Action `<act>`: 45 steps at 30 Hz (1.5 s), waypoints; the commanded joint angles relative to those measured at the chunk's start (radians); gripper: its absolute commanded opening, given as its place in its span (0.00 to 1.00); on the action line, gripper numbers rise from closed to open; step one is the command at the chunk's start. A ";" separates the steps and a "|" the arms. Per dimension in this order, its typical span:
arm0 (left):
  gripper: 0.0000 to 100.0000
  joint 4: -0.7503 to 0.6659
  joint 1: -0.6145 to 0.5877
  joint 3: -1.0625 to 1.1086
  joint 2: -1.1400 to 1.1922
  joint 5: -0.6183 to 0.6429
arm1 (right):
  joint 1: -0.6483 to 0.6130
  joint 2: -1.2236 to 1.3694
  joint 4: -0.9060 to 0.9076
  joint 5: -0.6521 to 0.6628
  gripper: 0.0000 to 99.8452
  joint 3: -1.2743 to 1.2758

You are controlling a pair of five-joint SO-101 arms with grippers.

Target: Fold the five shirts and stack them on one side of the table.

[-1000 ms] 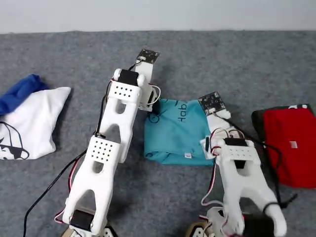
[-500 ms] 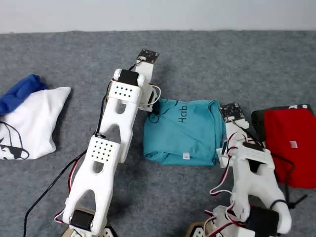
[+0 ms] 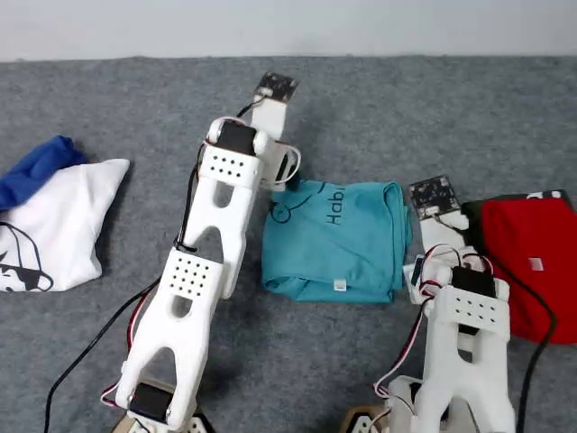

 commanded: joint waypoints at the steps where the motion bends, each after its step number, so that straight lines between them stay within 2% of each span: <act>1: 0.24 0.018 0.035 -0.053 -0.121 0.002 | -0.053 0.036 -0.074 -0.055 0.23 -0.041; 6: 0.24 0.017 0.029 -0.056 -0.141 -0.005 | -0.228 0.194 -0.294 -0.127 0.23 -0.043; 8: 0.24 0.017 0.028 -0.058 -0.146 -0.005 | -0.251 0.277 -0.355 -0.155 0.23 -0.054; 15: 0.24 0.017 0.032 -0.058 -0.146 -0.003 | -0.182 0.524 -0.366 -0.186 0.23 -0.210; 20: 0.24 0.017 0.035 -0.058 -0.146 -0.002 | -0.277 0.684 -0.349 -0.183 0.23 -0.304; 23: 0.24 0.017 0.035 -0.058 -0.146 -0.002 | -0.335 0.711 -0.271 -0.183 0.19 -0.368; 29: 0.24 0.017 0.034 -0.058 -0.146 -0.002 | -0.360 0.723 -0.263 -0.140 0.01 -0.376; 41: 0.24 0.017 0.032 -0.053 -0.138 -0.003 | -0.394 0.665 -0.257 -0.138 0.01 -0.423; 45: 0.24 0.017 0.029 -0.053 -0.140 -0.003 | -0.449 0.573 -0.128 -0.135 0.01 -0.508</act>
